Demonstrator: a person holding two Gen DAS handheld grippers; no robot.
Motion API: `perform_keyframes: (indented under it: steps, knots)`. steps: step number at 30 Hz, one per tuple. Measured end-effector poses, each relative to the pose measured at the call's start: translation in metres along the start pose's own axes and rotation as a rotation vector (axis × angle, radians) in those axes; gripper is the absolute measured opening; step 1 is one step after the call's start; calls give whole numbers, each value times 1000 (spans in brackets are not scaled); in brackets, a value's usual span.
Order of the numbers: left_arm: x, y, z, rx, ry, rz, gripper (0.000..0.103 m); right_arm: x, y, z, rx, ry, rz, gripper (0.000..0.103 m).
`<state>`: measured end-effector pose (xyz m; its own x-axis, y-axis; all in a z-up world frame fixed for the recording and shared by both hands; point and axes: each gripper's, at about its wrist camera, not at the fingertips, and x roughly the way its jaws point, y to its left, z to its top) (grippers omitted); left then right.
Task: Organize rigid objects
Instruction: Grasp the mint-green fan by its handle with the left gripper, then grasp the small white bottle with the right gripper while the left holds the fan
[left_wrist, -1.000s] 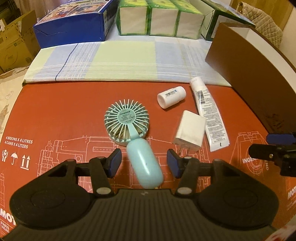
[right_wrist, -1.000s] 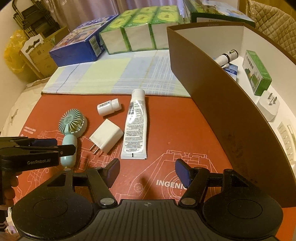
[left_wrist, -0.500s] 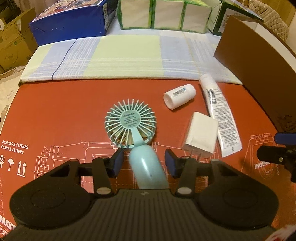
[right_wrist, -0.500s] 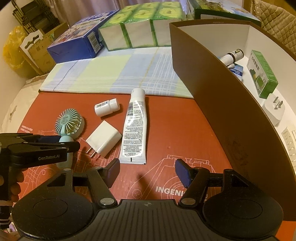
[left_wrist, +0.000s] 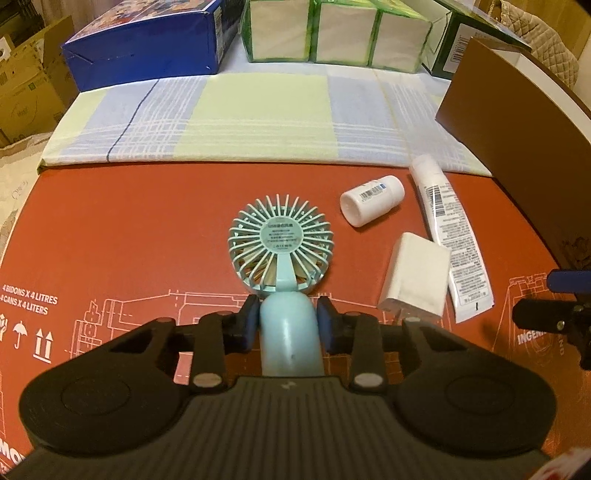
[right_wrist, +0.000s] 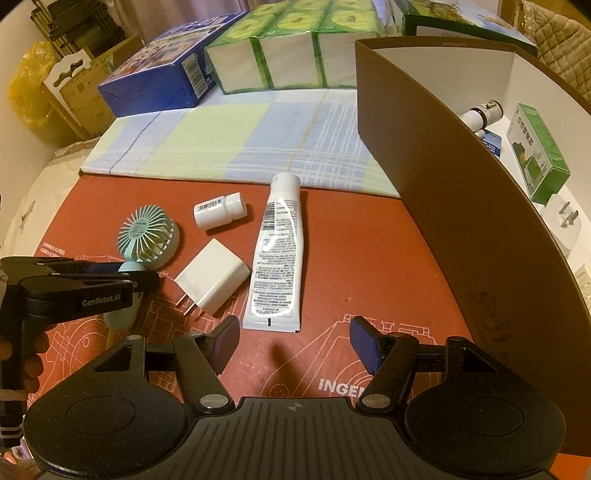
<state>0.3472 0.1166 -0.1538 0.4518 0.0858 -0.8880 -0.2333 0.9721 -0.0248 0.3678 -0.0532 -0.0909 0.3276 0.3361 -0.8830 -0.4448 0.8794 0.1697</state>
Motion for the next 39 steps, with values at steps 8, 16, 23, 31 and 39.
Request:
perform_keyframes:
  steps: [8,16,23,31,39]
  knots:
    - [-6,12,-6,19,-18,26,29,3,2,4,-2,-10,6,63]
    - [-12,45,-5,-49,-27,77,29,11,21,23,-48,-80,74,63]
    - [-11,72,-9,-113,-23,105,30,36,41,47,-116,-136,122,63]
    - [-11,84,-8,-143,-28,88,30,71,51,63,-155,-132,133,63]
    - [-8,86,-5,-139,-28,80,29,91,61,63,-209,-120,91,62]
